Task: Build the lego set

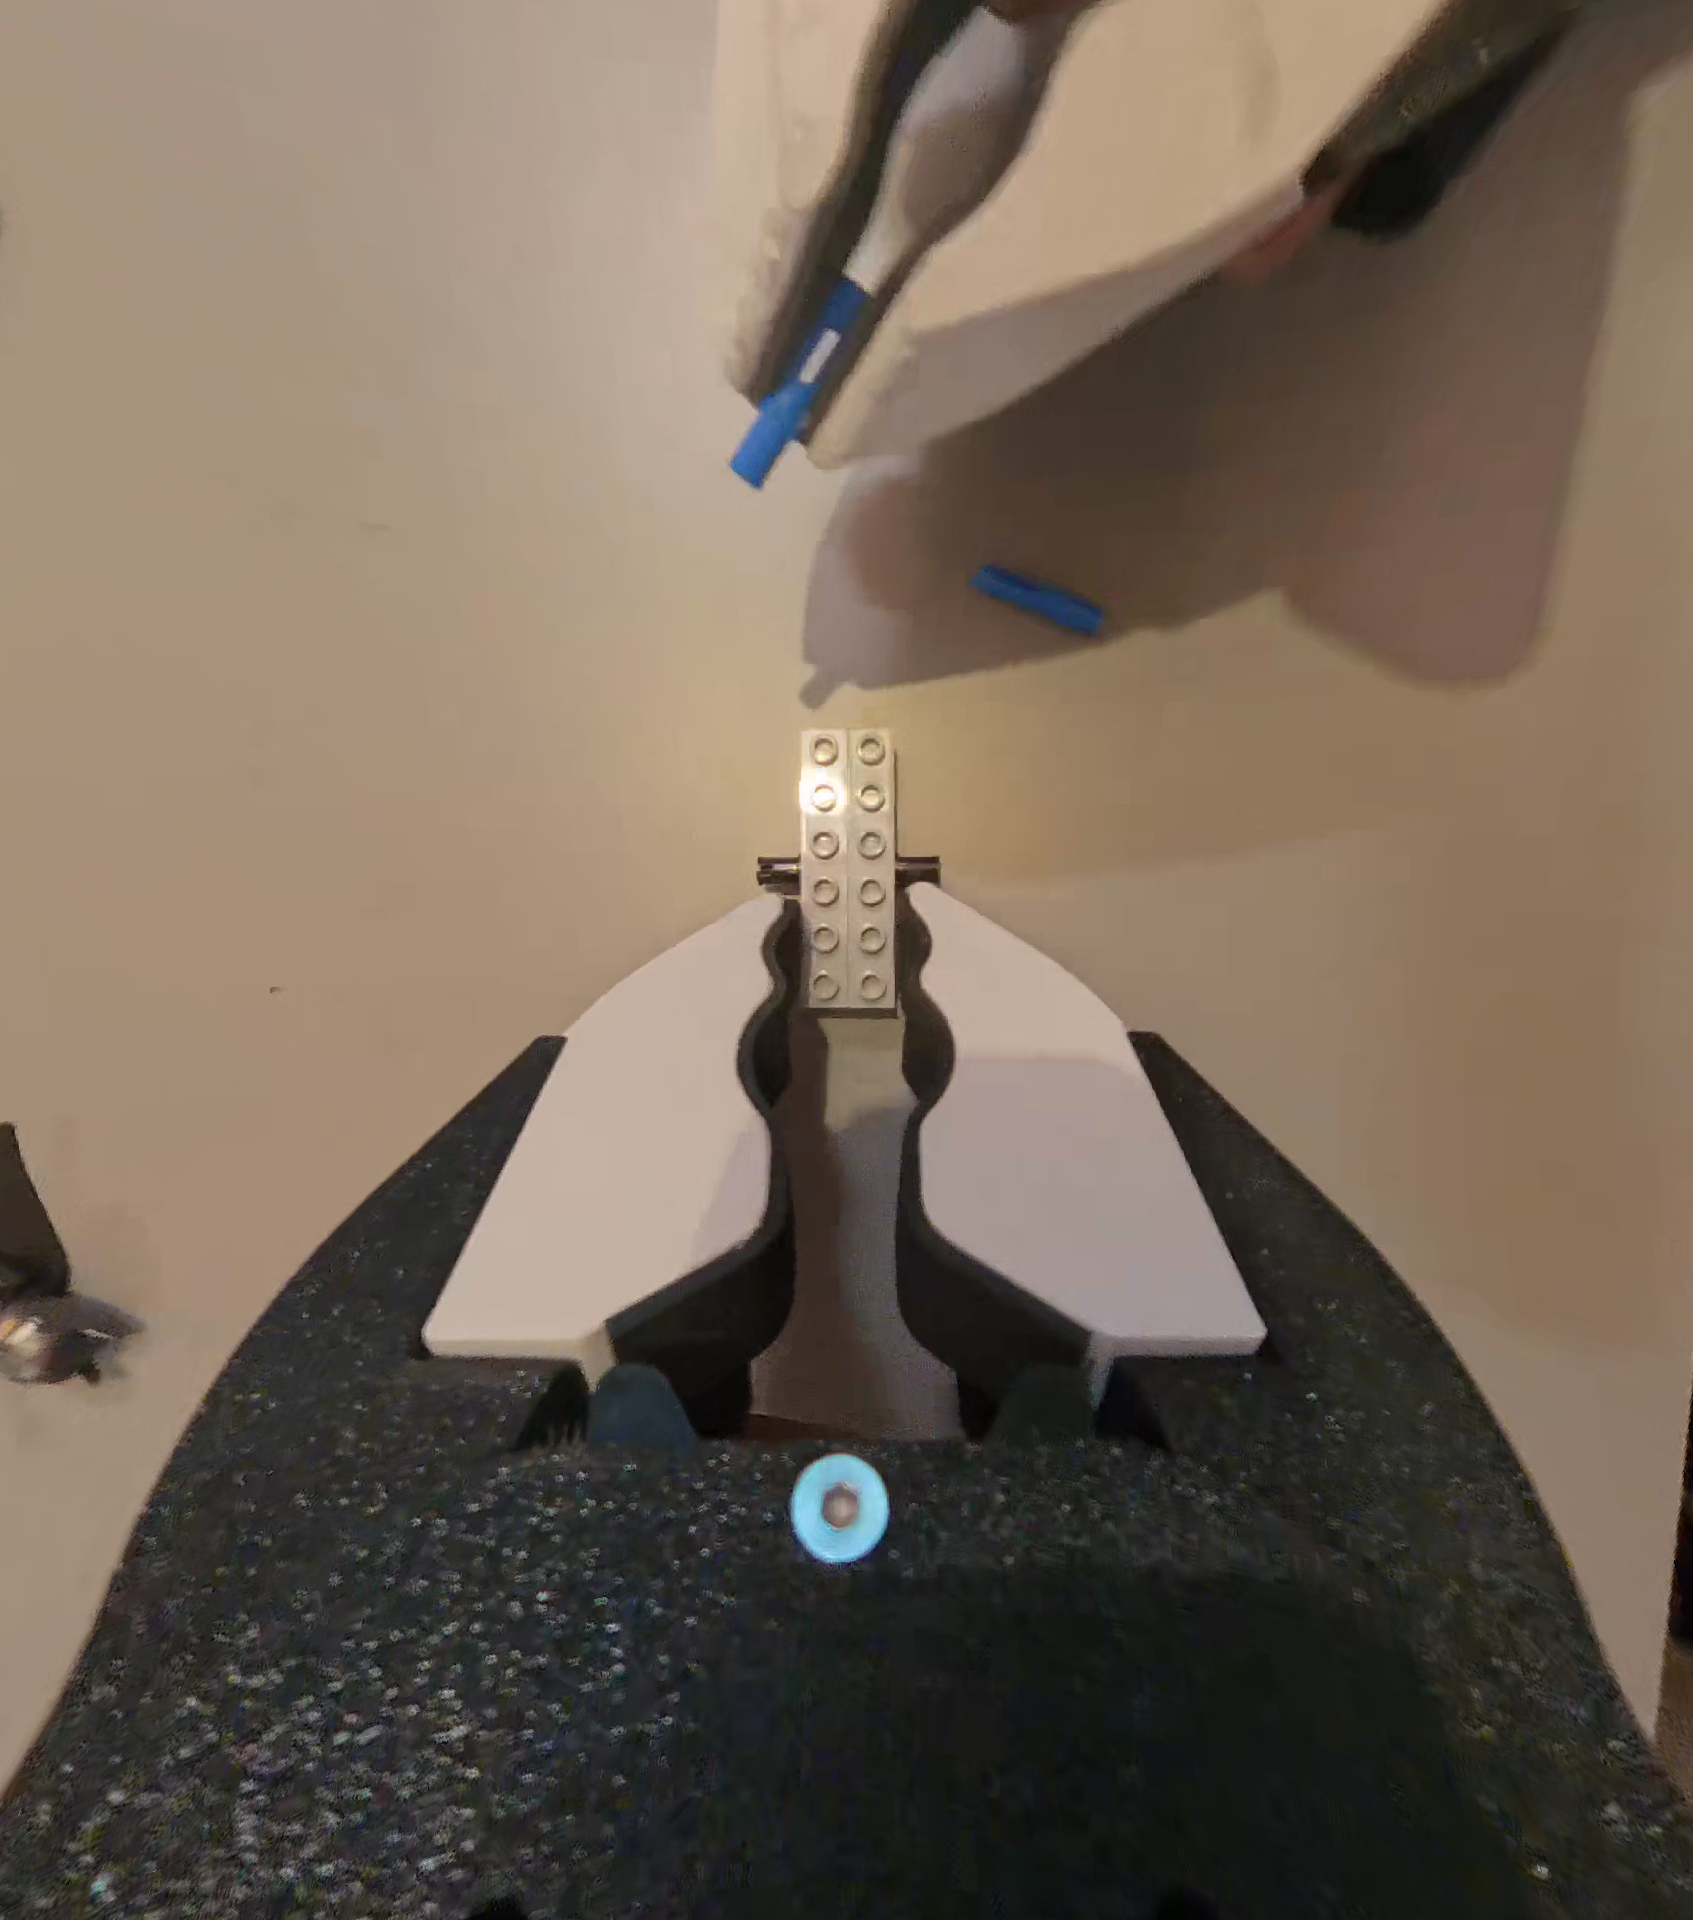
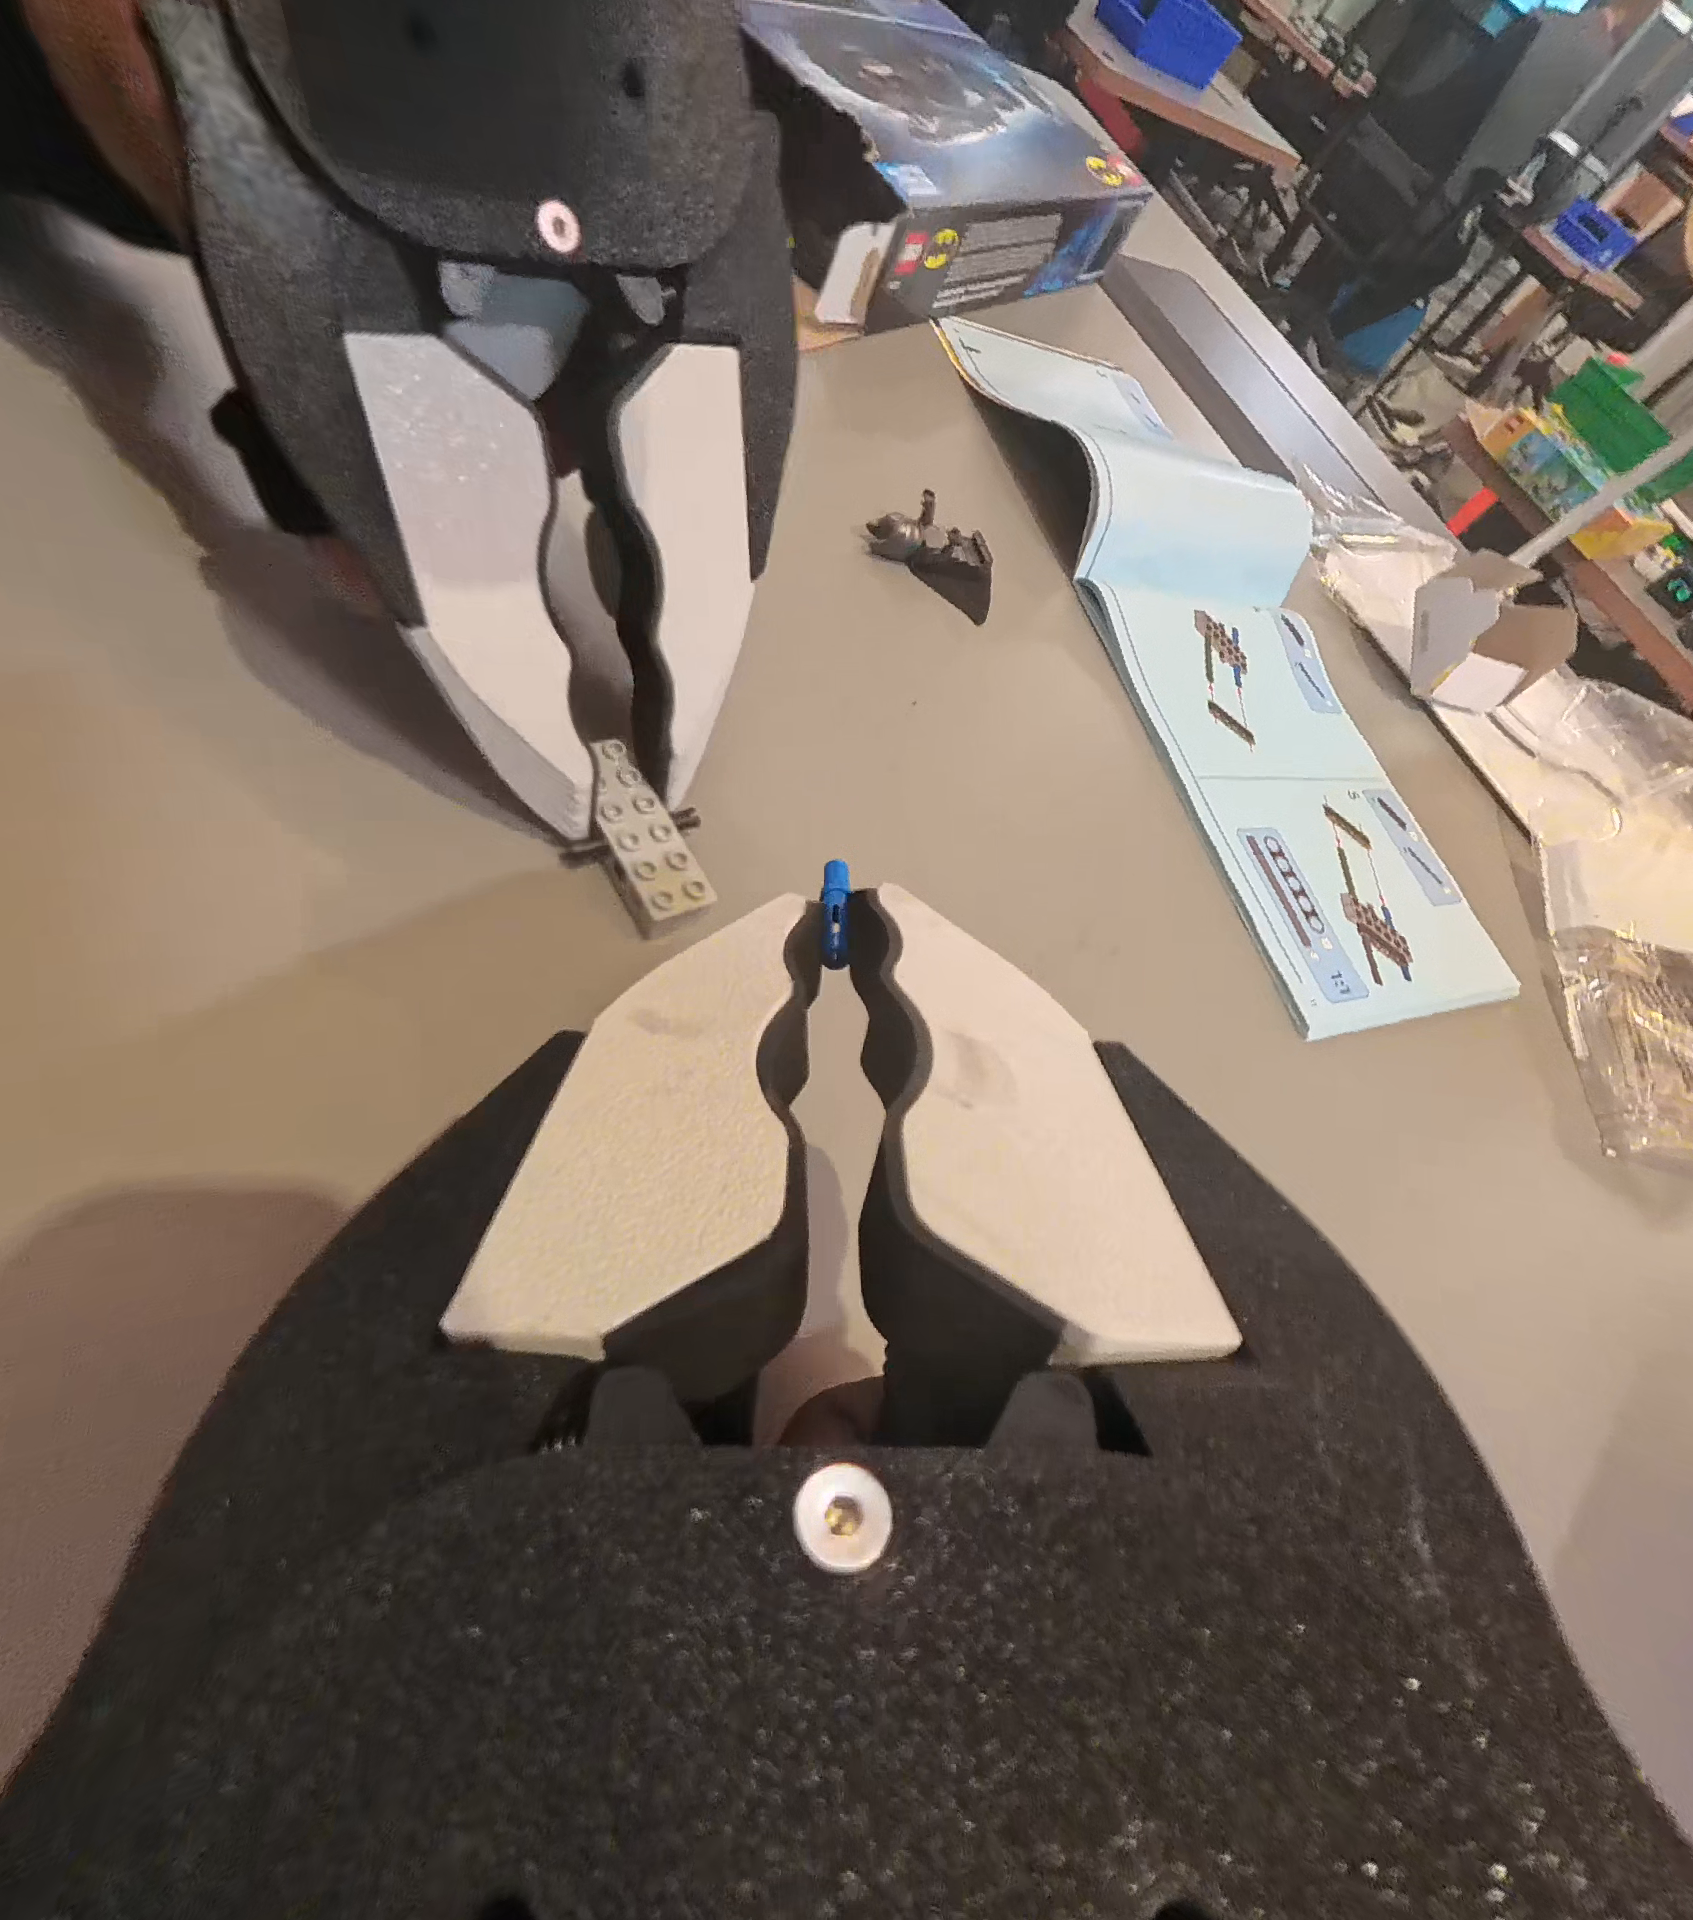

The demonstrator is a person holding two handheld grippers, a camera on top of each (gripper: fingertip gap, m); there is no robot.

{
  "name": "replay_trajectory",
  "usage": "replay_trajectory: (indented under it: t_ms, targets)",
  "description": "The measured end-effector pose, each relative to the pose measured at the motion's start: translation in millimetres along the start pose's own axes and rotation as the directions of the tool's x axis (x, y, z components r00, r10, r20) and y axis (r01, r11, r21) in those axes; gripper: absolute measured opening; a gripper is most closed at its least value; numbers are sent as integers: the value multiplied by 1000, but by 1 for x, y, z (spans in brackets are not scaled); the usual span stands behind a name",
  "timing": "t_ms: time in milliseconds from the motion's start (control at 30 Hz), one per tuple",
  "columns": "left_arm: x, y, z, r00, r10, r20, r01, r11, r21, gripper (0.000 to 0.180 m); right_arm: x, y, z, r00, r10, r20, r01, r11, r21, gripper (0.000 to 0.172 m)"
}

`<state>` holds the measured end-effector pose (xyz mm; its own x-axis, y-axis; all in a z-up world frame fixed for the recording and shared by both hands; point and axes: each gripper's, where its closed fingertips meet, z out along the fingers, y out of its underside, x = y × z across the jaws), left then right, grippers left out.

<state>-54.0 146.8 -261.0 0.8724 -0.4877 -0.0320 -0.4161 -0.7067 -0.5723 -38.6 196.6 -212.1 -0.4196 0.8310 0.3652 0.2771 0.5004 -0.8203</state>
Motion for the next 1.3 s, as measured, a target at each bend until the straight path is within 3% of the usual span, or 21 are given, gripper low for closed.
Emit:
replay_trajectory:
  t_ms: [133, 267, 433, 567, 767, 1067, 1300]
  targets:
    - [-6, -5, -1, 980, -175, 97, 162, 978, 132, 16, -4, 2, -3, 996, 44, -74, -47, 998, -39, 5]
    - [-6, -18, -13, 934, -349, 72, 313, 900, 303, 16, -13, -4, -3, 993, 62, -103, -67, 997, -46, 5]
    - [-7, -26, -29, 902, -423, 81, 353, 833, 426, 17, -21, -9, -1, 993, 41, -111, -46, 998, -43, 5]
    - [-1, -39, -40, 911, -412, 9, 347, 778, 524, 17, -20, -11, 0, 991, 49, -122, -53, 998, -36, 5]
    - [11, -45, -36, 943, -333, -12, 293, 811, 506, 17, -18, -18, 3, 992, 74, -101, -73, 997, 9, 5]
    - [9, -28, -14, 957, -222, 185, 153, 933, 326, 16, -31, -11, 11, 998, -13, -57, 9, 998, -68, 5]
    - [12, -13, -3, 956, -160, 247, 113, 974, 197, 18, -41, -2, 18, 998, -61, -9, 60, 989, -136, 5]
